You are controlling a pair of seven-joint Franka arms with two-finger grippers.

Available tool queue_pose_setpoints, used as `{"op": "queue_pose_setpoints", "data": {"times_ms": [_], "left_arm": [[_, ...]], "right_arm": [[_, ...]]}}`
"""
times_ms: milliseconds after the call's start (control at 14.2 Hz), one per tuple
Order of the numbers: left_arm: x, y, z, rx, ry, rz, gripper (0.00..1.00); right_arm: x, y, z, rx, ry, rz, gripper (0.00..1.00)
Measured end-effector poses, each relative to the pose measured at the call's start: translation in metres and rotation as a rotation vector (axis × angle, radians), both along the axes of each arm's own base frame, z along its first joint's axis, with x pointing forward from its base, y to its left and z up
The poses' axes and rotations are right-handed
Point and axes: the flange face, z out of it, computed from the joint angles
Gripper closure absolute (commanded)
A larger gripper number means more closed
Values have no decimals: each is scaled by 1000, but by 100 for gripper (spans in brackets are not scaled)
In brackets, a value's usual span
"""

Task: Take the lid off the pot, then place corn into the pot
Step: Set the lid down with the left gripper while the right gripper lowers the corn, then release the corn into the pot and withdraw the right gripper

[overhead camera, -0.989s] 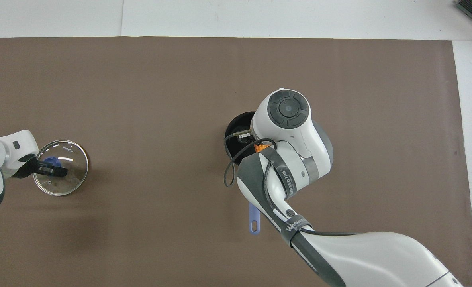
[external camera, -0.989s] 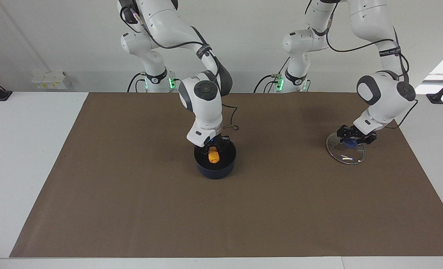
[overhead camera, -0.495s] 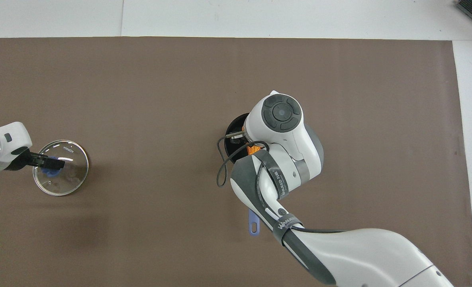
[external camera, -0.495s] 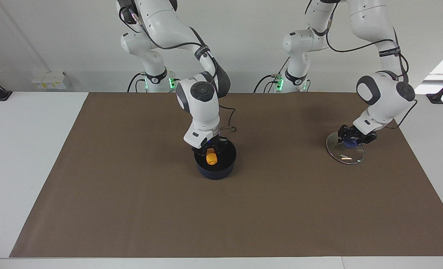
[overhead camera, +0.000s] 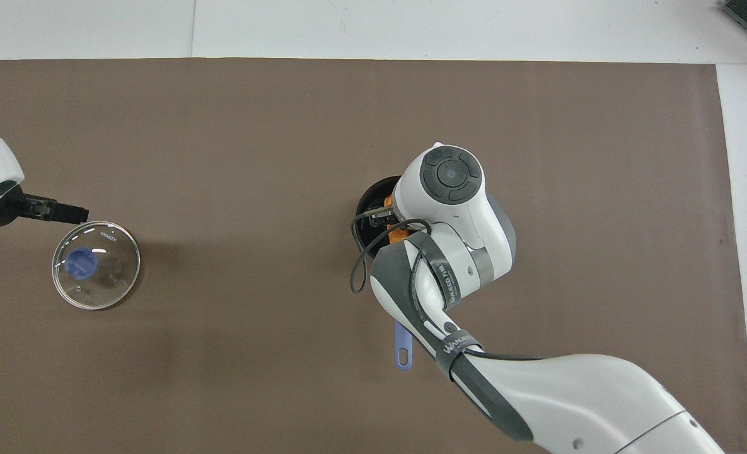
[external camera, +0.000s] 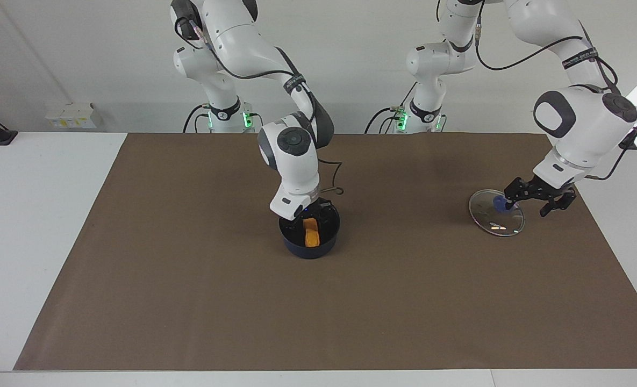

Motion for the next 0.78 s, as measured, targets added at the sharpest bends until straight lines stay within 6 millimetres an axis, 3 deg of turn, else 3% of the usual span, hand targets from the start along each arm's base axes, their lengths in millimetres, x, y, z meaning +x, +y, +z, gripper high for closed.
{"op": "queue_pose_setpoints", "data": {"times_ms": [212,353,495,777], "left_arm": [[8,-49,36,-4,46,103,0],[8,-69,59,-6,72,155,0],[8,-74,83,-7,91,169,0],[2,-70,119,-1,117,169,0]], "right_arm": [[3,4,14,13,-23,4,0],[6,-1,34,22,-47,-5,0],[8,-24,70,21,-51,-34,0],[6,-103,154,-4,-53,-116,0]]}}
